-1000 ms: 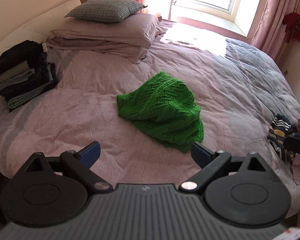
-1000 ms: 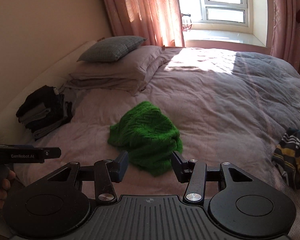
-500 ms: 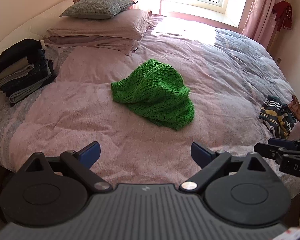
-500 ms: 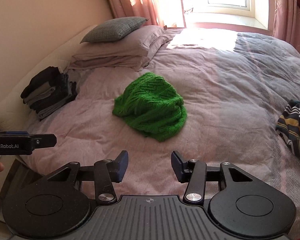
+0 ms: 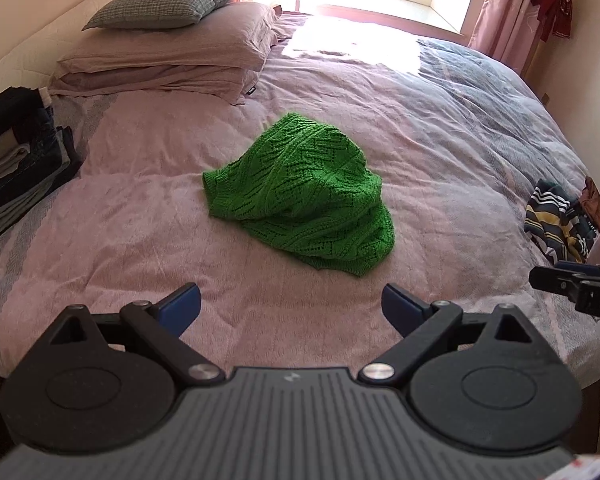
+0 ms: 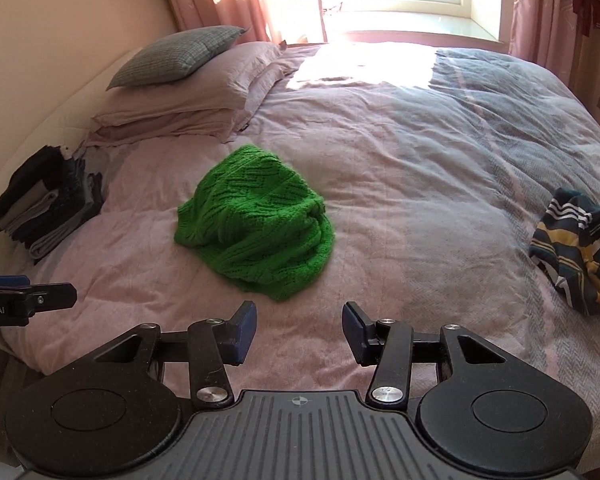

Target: Fold large clothes

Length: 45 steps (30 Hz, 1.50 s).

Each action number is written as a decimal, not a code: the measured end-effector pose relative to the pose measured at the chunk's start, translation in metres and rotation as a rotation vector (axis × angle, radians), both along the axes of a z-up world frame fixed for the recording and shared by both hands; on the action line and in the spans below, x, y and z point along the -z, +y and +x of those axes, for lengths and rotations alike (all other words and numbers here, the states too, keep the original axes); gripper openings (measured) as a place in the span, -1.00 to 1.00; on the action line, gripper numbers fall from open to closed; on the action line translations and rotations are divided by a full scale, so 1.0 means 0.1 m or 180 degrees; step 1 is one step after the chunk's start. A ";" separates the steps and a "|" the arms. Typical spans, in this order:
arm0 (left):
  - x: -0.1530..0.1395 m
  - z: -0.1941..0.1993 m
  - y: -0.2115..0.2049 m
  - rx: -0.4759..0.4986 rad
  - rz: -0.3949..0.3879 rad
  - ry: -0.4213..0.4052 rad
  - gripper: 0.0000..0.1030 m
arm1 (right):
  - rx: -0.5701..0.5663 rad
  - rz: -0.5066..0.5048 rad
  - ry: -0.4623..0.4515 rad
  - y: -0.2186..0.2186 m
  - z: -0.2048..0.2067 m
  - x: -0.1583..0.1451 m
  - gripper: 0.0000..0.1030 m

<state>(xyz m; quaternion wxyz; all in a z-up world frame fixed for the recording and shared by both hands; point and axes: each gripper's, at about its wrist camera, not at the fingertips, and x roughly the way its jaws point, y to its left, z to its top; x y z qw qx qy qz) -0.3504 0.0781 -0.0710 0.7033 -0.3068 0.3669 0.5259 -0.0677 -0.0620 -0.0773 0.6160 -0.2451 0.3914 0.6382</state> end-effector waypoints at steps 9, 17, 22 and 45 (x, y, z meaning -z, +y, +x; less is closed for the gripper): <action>0.31 -0.08 0.99 0.0251 -0.0173 0.0063 0.85 | 0.0575 -0.0204 0.0061 0.61 0.08 0.18 -0.13; 0.87 -0.02 1.97 0.0615 -0.0419 0.0014 0.85 | 0.1285 -0.0574 -0.0001 0.87 0.35 0.47 -0.13; 1.20 0.21 2.74 0.0988 -0.0399 -0.0015 0.87 | 0.1800 -0.0701 -0.0184 0.84 0.62 0.52 -0.13; 1.79 0.06 3.30 0.1073 -0.1041 -0.1311 -0.90 | 0.2117 -0.1069 -0.0287 0.85 0.85 0.77 -0.13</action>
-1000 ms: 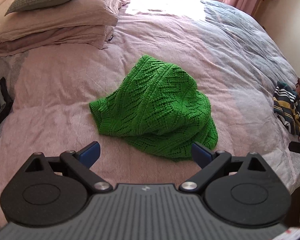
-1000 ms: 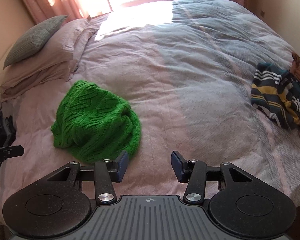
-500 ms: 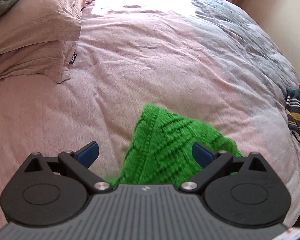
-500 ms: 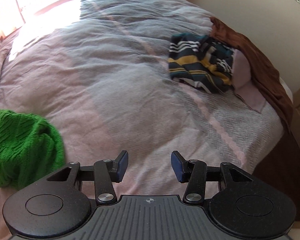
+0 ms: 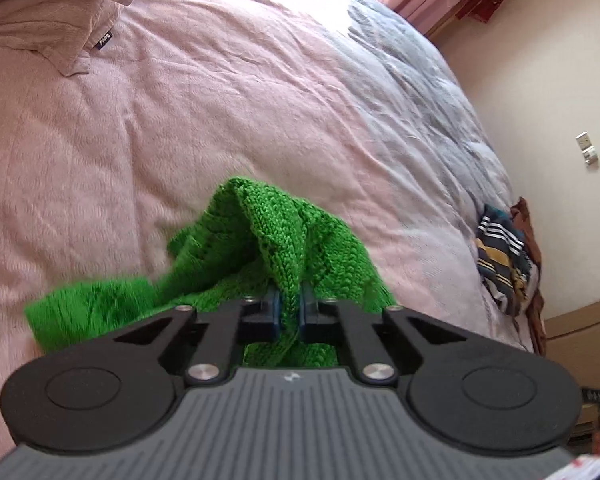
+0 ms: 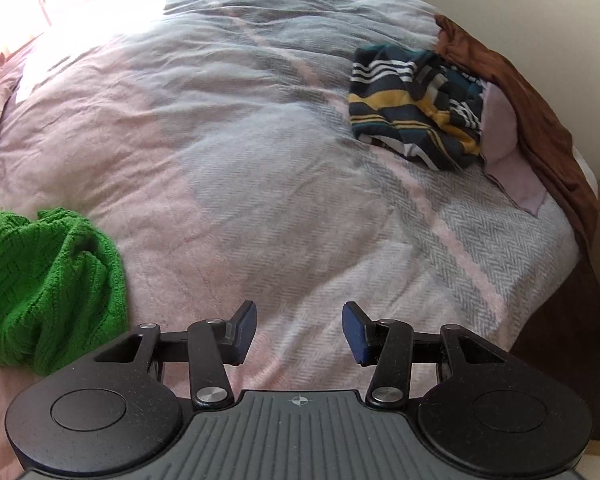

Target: Fold large clothes

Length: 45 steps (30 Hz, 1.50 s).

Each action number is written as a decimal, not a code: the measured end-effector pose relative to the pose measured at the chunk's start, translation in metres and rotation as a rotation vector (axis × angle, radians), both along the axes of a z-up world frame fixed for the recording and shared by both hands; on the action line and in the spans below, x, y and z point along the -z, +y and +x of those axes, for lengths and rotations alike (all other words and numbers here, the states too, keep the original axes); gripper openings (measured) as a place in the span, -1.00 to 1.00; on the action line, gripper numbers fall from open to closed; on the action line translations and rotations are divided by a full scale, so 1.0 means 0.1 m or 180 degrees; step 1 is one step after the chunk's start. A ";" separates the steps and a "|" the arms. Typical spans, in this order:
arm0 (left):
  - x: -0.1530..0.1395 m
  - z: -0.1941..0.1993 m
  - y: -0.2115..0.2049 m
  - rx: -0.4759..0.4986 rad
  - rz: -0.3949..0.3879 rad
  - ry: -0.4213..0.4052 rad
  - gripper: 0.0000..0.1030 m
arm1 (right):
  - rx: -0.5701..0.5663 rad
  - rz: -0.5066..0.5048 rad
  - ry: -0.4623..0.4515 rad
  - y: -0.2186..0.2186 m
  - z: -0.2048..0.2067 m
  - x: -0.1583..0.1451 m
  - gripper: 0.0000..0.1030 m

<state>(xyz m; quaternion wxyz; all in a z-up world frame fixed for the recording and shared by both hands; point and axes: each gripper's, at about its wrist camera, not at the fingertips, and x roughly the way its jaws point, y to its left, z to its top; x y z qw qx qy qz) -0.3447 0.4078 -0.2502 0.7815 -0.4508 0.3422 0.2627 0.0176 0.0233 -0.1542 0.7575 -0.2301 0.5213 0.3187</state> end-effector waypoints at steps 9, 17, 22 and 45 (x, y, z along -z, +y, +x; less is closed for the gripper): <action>0.05 -1.30 -2.15 -0.0597 -0.0303 0.0633 -0.90 | -0.0967 0.0151 0.0161 0.39 -0.25 0.11 -0.13; 0.09 -1.80 -2.68 -0.1356 -0.0355 0.0877 -0.69 | -0.1782 0.0258 0.0416 0.48 -0.48 0.37 -0.13; 0.03 -1.82 -2.30 -0.1747 -0.0123 0.0575 -0.33 | -0.1938 0.0498 0.0809 0.96 -0.51 0.59 0.11; 0.52 -1.33 -1.17 -0.1457 0.0053 0.0751 -0.87 | -0.2496 0.1083 0.1514 2.10 -1.16 1.45 -0.95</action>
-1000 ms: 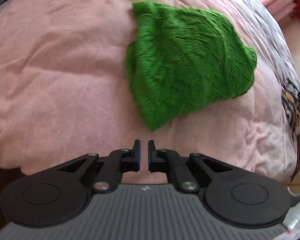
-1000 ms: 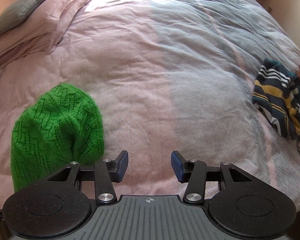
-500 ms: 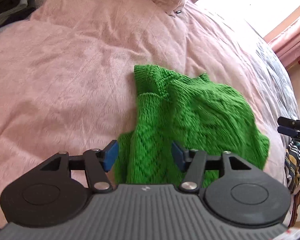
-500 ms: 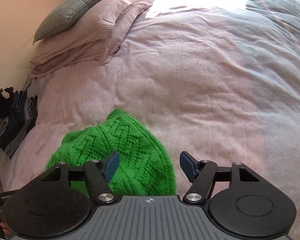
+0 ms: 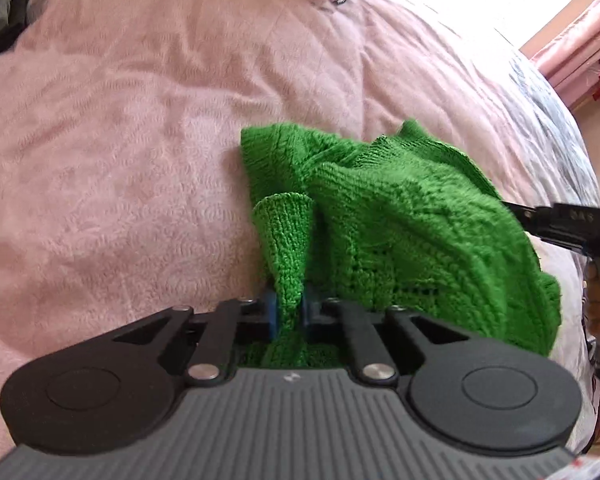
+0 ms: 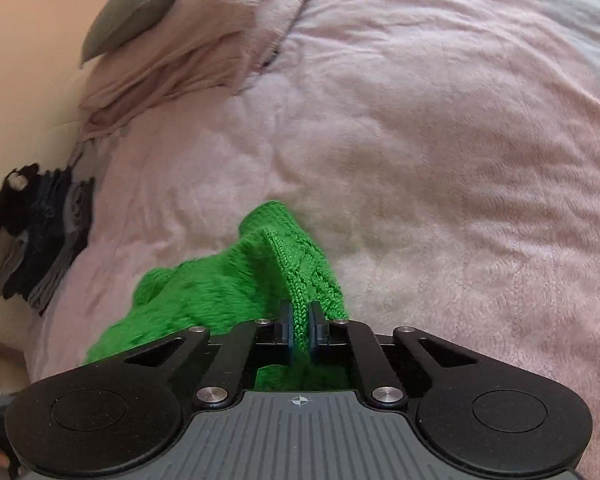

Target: Fold large clothes

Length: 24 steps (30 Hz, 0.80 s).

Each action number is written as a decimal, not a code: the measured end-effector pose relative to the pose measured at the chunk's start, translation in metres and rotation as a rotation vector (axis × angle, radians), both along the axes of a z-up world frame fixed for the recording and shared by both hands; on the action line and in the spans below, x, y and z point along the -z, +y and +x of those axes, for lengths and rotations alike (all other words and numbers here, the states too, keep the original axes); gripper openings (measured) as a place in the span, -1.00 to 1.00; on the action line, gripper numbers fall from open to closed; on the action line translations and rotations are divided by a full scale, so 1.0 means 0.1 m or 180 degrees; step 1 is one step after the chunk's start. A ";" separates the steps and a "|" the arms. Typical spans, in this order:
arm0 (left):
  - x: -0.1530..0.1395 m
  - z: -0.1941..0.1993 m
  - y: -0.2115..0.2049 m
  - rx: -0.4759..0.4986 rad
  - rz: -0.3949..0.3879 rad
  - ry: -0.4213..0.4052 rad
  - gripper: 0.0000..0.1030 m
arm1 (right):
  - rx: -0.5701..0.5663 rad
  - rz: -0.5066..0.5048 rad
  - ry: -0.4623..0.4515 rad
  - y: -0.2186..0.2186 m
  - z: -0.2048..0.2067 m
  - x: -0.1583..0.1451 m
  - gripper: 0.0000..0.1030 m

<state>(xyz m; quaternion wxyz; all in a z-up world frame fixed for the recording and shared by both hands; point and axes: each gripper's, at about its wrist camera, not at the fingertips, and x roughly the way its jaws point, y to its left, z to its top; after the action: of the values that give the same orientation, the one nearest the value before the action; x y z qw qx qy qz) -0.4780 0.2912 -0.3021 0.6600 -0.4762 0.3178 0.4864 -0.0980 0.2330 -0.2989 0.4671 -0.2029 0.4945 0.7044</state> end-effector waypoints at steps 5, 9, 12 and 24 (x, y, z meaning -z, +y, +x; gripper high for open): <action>-0.64 -0.24 -0.09 -0.0097 0.0305 -0.0263 -0.90 | 0.0617 0.0482 0.0246 -0.65 0.36 -0.74 -0.97; -1.38 -0.21 0.25 0.0179 0.0880 -0.0310 -0.91 | 0.0997 0.0912 0.0261 -0.68 0.58 -1.36 -0.98; -2.03 -0.17 0.56 0.0319 0.1446 -0.0447 -0.91 | 0.1143 0.1419 0.0231 -0.58 0.56 -1.93 -0.98; -3.59 -0.46 -0.02 0.0678 0.2870 -0.0752 -0.90 | 0.1163 0.2716 0.0413 -1.25 0.44 -3.36 -0.98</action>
<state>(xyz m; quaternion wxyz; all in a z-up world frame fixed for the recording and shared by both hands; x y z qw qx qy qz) -0.5239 0.2893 0.0571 0.8786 -0.1592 0.0449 0.4480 -0.0539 0.1079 0.0368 0.5932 0.1422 0.2165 0.7622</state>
